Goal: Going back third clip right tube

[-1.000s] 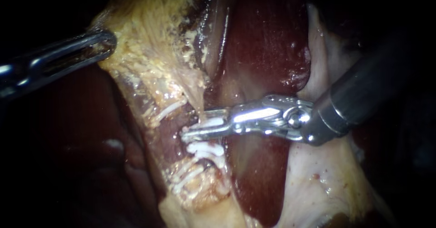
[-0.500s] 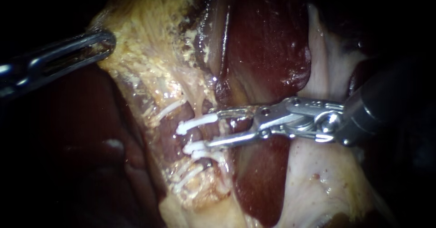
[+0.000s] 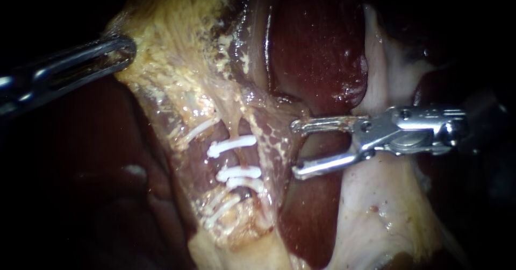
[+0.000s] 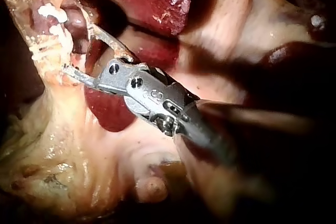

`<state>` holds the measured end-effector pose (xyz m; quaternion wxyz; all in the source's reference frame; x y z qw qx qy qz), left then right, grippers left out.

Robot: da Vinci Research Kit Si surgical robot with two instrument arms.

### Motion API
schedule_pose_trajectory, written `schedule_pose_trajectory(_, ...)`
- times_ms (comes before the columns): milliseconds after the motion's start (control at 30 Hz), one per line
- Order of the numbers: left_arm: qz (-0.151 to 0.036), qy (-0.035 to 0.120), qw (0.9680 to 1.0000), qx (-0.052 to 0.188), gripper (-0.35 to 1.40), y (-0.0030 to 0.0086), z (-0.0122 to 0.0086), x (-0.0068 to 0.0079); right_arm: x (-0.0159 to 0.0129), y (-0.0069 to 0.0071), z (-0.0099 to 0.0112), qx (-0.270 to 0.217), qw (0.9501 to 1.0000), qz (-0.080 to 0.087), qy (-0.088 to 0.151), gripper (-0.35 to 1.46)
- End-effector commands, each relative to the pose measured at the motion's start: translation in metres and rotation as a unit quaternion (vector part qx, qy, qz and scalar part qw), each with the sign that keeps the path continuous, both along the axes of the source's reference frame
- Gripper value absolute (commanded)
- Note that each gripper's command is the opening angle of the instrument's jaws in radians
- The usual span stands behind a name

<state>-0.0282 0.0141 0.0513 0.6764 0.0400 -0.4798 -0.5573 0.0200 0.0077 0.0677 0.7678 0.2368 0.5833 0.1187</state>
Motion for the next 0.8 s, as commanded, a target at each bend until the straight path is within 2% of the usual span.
schedule_pose_trajectory(33, 0.000, 0.000, 1.0000, -0.001, -0.35, 0.0000, 0.0004, -0.0003, -0.0001, 0.0001, -0.0003, -0.003, 1.0000, -0.001, 0.002, 0.60)
schedule_pose_trajectory(200, -0.004, 0.003, 1.0000, -0.005, -0.35, -0.0002, 0.0025, -0.0019, -0.0004, 0.0004, -0.0012, -0.027, 0.9996, -0.007, 0.010, 0.60)
schedule_pose_trajectory(333, 0.009, 0.009, 0.9999, 0.002, -0.35, -0.0007, 0.0049, -0.0034, -0.0005, 0.0005, -0.0009, -0.060, 0.9979, -0.015, 0.016, 0.60)
schedule_pose_trajectory(467, 0.020, 0.005, 0.9998, 0.002, -0.35, -0.0009, 0.0077, -0.0052, -0.0007, 0.0005, -0.0004, -0.083, 0.9961, -0.020, 0.021, 0.60)
schedule_pose_trajectory(667, 0.035, 0.008, 0.9993, 0.003, -0.35, -0.0008, 0.0102, -0.0078, -0.0007, 0.0004, -0.0002, -0.084, 0.9960, -0.020, 0.021, 0.60)
schedule_pose_trajectory(800, 0.040, 0.010, 0.9991, 0.006, -0.35, -0.0011, 0.0111, -0.0087, -0.0006, 0.0004, -0.0002, -0.084, 0.9960, -0.020, 0.021, 0.60)
